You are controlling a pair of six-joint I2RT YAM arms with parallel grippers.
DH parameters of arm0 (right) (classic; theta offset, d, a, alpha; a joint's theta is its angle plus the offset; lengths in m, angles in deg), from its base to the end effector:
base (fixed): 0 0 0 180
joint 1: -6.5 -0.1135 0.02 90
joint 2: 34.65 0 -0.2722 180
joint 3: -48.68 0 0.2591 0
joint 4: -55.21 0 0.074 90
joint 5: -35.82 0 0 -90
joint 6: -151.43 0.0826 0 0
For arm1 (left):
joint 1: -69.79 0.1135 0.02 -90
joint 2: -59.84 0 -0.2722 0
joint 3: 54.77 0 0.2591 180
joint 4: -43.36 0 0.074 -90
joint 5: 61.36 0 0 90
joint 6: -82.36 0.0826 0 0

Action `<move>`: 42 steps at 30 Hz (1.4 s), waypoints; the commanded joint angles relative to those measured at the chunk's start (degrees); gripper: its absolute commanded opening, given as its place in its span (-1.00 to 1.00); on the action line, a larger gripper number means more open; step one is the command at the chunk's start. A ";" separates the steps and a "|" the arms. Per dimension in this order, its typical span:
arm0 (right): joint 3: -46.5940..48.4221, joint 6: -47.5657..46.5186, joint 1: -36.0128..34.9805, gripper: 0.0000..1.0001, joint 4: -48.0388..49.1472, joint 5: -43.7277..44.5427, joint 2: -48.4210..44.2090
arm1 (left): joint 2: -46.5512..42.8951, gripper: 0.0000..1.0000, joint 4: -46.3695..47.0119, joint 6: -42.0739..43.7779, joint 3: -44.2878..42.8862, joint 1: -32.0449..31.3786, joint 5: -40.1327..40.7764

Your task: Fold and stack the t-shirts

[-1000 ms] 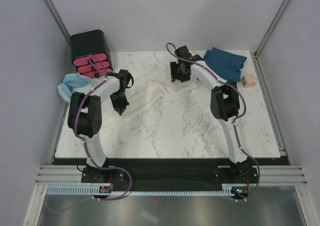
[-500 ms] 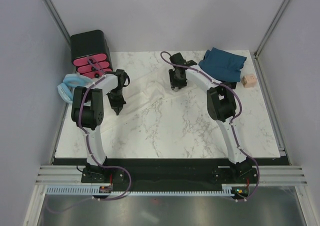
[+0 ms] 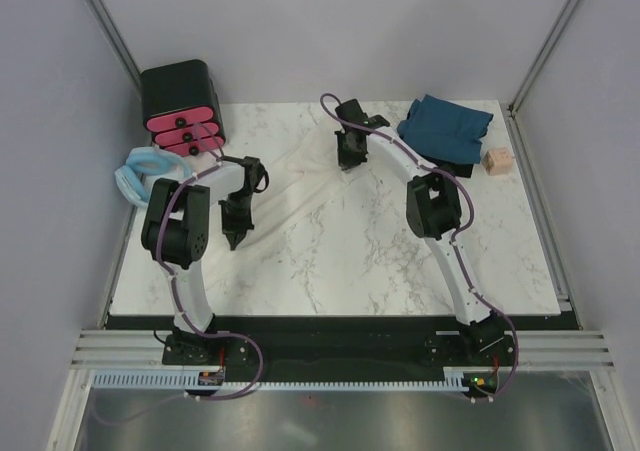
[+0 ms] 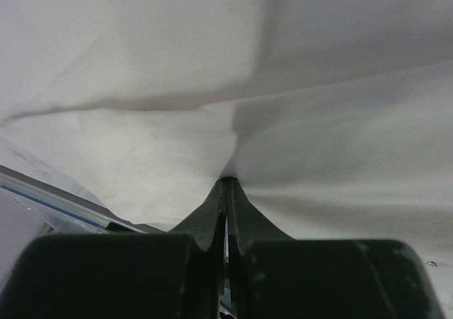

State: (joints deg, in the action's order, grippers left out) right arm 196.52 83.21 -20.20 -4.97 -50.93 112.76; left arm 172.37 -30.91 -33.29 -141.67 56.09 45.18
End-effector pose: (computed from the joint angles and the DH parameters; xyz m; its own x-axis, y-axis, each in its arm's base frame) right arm 0.5267 0.2597 0.1269 -0.8736 -0.0247 -0.4860 -0.1065 0.9842 0.1414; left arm 0.3277 -0.0557 0.1019 -0.9816 -0.1878 0.0336 -0.1668 0.9301 0.3272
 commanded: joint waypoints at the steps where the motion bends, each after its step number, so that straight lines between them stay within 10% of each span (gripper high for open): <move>1: 4.23 2.38 2.87 -1.00 0.55 -1.91 6.22 | 2.95 -0.96 -0.20 1.22 2.94 -4.23 -4.93; 36: 3.45 -0.25 10.44 -0.78 11.89 -15.46 3.14 | 20.36 -0.96 -4.68 -0.89 -31.42 -33.59 -20.48; 42: 3.27 0.01 10.44 -0.33 14.61 -16.08 3.32 | 19.05 -0.96 -5.12 -2.04 -28.98 -35.09 -20.75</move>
State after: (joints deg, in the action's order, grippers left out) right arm 200.80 84.46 -10.01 7.89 -67.70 117.96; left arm 191.10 -41.91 -32.87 -172.36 21.82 26.93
